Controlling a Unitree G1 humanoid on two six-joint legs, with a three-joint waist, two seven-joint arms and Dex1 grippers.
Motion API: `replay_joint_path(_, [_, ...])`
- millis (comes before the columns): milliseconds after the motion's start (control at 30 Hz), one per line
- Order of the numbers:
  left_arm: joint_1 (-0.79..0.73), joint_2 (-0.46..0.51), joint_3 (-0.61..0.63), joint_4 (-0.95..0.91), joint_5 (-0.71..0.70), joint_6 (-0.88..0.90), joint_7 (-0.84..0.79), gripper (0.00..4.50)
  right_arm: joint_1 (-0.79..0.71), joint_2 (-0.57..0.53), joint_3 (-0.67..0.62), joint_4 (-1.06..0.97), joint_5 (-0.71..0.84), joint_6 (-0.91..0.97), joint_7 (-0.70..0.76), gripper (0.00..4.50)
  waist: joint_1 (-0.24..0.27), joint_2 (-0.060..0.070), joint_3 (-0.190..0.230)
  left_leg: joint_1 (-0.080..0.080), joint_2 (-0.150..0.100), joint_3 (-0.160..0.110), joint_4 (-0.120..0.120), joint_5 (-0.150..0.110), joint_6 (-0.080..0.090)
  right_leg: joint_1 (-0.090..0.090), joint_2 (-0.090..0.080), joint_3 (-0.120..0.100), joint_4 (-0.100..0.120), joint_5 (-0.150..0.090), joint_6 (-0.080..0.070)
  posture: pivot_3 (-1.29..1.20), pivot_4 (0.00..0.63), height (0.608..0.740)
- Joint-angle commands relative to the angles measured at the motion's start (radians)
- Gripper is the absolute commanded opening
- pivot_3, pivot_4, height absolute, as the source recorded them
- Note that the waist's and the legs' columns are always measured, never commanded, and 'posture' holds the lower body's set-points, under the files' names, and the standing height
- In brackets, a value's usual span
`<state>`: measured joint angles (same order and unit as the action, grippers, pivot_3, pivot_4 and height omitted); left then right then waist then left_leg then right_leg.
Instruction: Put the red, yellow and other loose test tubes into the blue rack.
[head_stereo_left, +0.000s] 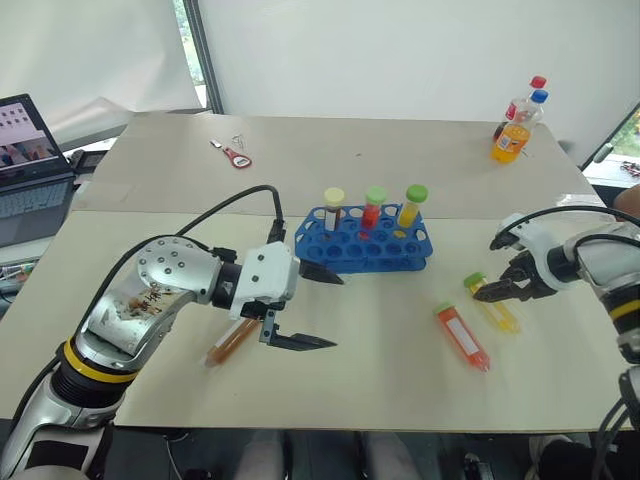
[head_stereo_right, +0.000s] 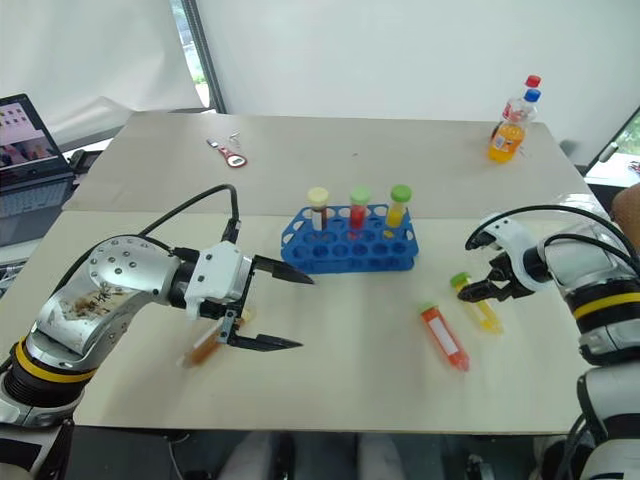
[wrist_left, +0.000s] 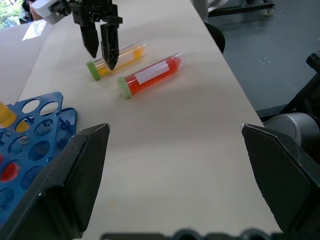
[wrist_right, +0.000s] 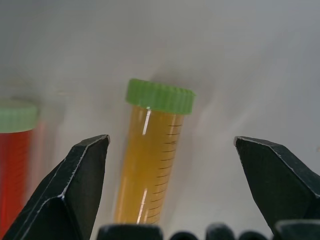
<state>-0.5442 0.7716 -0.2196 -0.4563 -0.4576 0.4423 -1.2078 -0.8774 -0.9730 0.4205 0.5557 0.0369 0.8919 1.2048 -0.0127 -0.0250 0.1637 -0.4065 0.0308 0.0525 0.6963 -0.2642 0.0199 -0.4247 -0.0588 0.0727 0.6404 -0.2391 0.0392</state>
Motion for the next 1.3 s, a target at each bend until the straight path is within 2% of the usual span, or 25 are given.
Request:
replay_joint_path(33, [0.006, -0.006, 0.004, -0.025, 0.011, -0.021, 0.007, 4.5, -0.034, 0.005, 0.007, 0.059, -0.044, -0.033, 0.036, 3.64, 0.0, 0.0, 0.0, 0.0, 0.0, 0.0, 0.0, 0.0, 0.0, 0.0, 0.0, 0.0, 0.0, 0.0, 0.0, 0.0, 0.15, 0.74])
replay_joint_path(233, [0.011, -0.037, 0.005, -0.025, 0.019, -0.025, 0.031, 4.5, -0.057, 0.034, 0.002, 0.105, -0.074, -0.037, 0.069, 1.5, 0.0, 0.0, 0.0, 0.0, 0.0, 0.0, 0.001, 0.0, 0.0, 0.0, 0.0, 0.0, 0.001, 0.0, 0.0, 0.0, 0.15, 0.74])
replay_joint_path(300, [0.014, -0.043, 0.002, -0.022, 0.021, -0.028, 0.031, 4.5, -0.061, 0.033, -0.002, 0.099, -0.076, -0.027, 0.086, 1.0, 0.0, 0.0, 0.0, 0.001, 0.0, 0.0, 0.0, 0.0, 0.0, 0.0, 0.0, 0.0, 0.001, 0.0, 0.0, 0.0, 0.15, 0.74])
replay_joint_path(400, [0.02, -0.046, 0.007, -0.011, 0.025, -0.031, 0.031, 4.5, -0.065, 0.019, -0.03, 0.068, -0.065, -0.009, 0.095, 0.97, 0.0, 0.0, 0.0, 0.0, 0.0, 0.0, 0.0, 0.0, 0.0, 0.0, 0.0, 0.0, 0.001, 0.0, 0.0, 0.0, 0.15, 0.74])
replay_joint_path(500, [0.03, -0.066, 0.048, 0.017, -0.007, 0.008, 0.07, 4.5, -0.06, -0.017, -0.174, -0.088, 0.018, 0.031, 0.067, 0.97, 0.0, 0.002, 0.0, 0.0, 0.0, 0.0, 0.0, 0.0, 0.0, 0.0, 0.0, 0.0, 0.001, 0.0, 0.0, 0.0, 0.15, 0.74])
replay_joint_path(600, [0.049, -0.11, 0.074, 0.033, -0.043, 0.058, 0.129, 4.5, 0.016, -0.011, -0.374, -0.303, 0.119, 0.064, -0.005, 0.97, 0.001, 0.002, 0.0, 0.0, 0.0, -0.002, 0.0, 0.0, 0.0, -0.001, 0.0, 0.0, 0.002, 0.0, 0.0, 0.0, 0.15, 0.74])
replay_joint_path(667, [0.059, -0.133, 0.08, 0.042, -0.048, 0.074, 0.157, 4.5, 0.083, 0.054, -0.541, -0.459, 0.19, 0.105, -0.096, 0.97, 0.001, 0.002, 0.0, 0.0, 0.0, -0.005, 0.0, 0.0, 0.0, 0.0, 0.0, -0.002, 0.002, 0.0, 0.0, 0.0, 0.15, 0.74])
replay_joint_path(733, [0.062, -0.158, 0.087, 0.062, -0.036, 0.055, 0.182, 4.5, 0.15, 0.17, -0.7, -0.591, 0.256, 0.097, -0.208, 0.97, 0.002, 0.001, 0.0, 0.0, 0.0, -0.009, 0.0, 0.0, 0.0, 0.001, 0.0, -0.003, 0.002, 0.0, 0.0, 0.0, 0.15, 0.74])
replay_joint_path(833, [0.045, -0.197, 0.101, 0.099, -0.025, 0.054, 0.232, 4.5, 0.252, 0.336, -0.814, -0.732, 0.29, -0.027, -0.358, 0.97, 0.003, 0.001, 0.0, 0.0, 0.0, -0.013, 0.001, 0.0, 0.0, 0.002, 0.0, -0.003, 0.002, 0.0, 0.0, 0.0, 0.15, 0.74])
replay_joint_path(933, [0.027, -0.226, 0.101, 0.111, -0.021, 0.077, 0.277, 4.5, 0.314, 0.476, -0.798, -0.802, 0.274, -0.15, -0.491, 0.97, 0.004, 0.002, 0.0, -0.001, -0.001, -0.014, 0.002, 0.0, 0.0, 0.001, -0.001, -0.002, 0.004, 0.0, 0.001, 0.0, 0.15, 0.74])
replay_joint_path(1033, [0.02, -0.234, 0.086, 0.111, -0.006, 0.08, 0.297, 4.5, 0.35, 0.569, -0.738, -0.794, 0.235, -0.3, -0.574, 0.97, 0.0, 0.002, 0.0, -0.001, -0.001, -0.014, 0.002, 0.0, -0.001, 0.001, -0.001, -0.002, 0.004, 0.001, 0.001, 0.0, 0.15, 0.74])
replay_joint_path(1300, [0.002, -0.215, 0.075, 0.113, 0.002, 0.086, 0.285, 4.5, 0.37, 0.643, -0.627, -0.657, 0.177, -0.523, -0.659, 0.96, -0.002, 0.002, 0.0, 0.0, -0.001, -0.013, 0.001, 0.0, -0.001, 0.001, -0.001, -0.002, 0.005, 0.001, 0.001, 0.0, 0.15, 0.74])
